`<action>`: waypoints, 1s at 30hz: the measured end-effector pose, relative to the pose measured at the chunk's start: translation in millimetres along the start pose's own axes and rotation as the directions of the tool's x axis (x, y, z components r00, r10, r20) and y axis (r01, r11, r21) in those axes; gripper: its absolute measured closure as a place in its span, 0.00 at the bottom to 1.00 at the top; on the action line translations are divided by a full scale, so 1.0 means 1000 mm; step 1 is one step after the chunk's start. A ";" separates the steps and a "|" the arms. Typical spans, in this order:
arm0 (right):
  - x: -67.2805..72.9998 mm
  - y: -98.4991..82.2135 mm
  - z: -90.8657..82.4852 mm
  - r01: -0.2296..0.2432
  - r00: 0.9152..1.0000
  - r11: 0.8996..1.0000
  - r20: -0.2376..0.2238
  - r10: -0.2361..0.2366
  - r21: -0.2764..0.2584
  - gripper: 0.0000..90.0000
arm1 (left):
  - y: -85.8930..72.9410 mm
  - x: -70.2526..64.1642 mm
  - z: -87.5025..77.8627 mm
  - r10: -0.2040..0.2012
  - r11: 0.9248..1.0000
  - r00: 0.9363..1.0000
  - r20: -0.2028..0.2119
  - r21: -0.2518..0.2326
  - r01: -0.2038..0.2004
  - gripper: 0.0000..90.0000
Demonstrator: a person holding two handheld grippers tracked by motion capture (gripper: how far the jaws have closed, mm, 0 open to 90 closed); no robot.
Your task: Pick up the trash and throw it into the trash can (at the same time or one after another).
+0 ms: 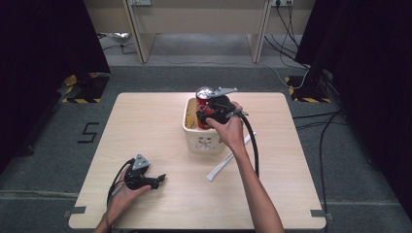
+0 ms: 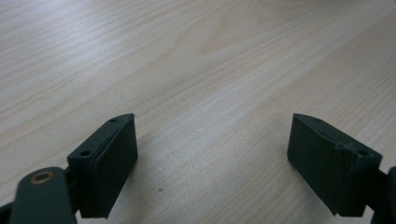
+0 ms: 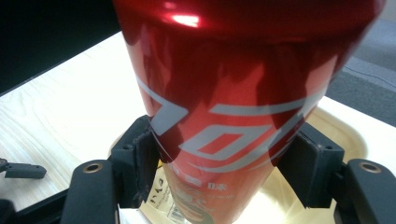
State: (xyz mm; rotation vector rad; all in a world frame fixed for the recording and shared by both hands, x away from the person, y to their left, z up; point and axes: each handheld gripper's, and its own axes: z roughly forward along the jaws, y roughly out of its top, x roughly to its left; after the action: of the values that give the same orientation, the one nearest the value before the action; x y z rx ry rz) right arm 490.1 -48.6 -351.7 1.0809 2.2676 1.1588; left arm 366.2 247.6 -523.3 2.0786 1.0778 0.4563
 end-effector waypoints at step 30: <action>0.014 -0.006 0.039 0.004 0.999 0.997 -0.042 -0.001 0.082 0.37 | 0.000 0.000 0.000 -0.003 1.000 1.000 0.002 0.000 0.003 0.17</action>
State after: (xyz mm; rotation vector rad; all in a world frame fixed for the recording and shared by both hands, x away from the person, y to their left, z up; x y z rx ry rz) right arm 502.3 -19.3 -379.9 1.0936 2.3671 1.1060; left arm 366.2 247.5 -523.2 2.0766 1.0802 0.4524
